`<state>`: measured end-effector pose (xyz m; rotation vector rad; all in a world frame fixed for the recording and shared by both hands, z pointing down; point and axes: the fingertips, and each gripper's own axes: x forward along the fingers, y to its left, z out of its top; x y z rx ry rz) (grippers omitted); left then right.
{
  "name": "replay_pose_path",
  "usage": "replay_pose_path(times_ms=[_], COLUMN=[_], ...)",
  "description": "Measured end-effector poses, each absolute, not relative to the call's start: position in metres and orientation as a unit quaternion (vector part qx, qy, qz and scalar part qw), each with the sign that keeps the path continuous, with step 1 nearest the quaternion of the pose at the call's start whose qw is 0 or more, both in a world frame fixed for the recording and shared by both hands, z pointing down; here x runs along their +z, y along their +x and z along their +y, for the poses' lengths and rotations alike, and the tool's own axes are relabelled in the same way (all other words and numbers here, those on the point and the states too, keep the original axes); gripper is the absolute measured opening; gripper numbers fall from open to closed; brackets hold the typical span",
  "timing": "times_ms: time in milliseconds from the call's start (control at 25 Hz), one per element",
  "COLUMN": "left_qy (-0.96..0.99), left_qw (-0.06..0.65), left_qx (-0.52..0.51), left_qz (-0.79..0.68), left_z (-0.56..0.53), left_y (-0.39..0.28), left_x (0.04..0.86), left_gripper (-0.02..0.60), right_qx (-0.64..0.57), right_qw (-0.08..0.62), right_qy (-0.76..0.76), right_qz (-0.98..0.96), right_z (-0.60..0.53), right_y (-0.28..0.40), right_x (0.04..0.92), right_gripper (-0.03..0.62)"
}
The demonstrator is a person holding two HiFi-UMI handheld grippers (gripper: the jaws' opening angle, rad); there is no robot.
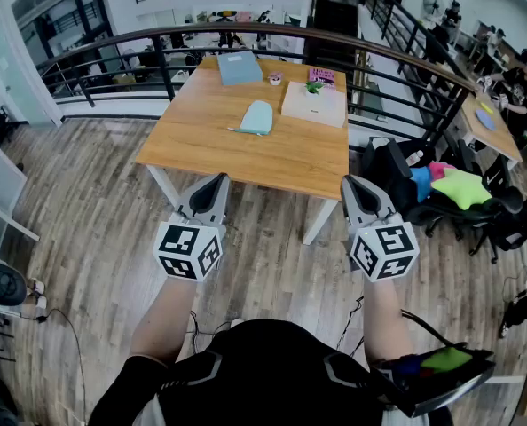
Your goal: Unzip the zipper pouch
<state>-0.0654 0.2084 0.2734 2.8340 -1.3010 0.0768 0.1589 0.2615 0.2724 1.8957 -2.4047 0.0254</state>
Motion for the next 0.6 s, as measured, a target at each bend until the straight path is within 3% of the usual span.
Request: replay_pose_path(times_ms=[600], left_qy=[0.906], left_qw=[0.0], left_qx=[0.046], left_qz=[-0.421], left_z=[0.207], left_y=[-0.074], left_x=[0.277], left_gripper=[0.031], right_qx=[0.024], right_qw=[0.016], right_qy=[0.625], right_qz=[-0.78], right_z=[0.272], right_y=[0.154], right_x=[0.27], right_gripper=[0.008])
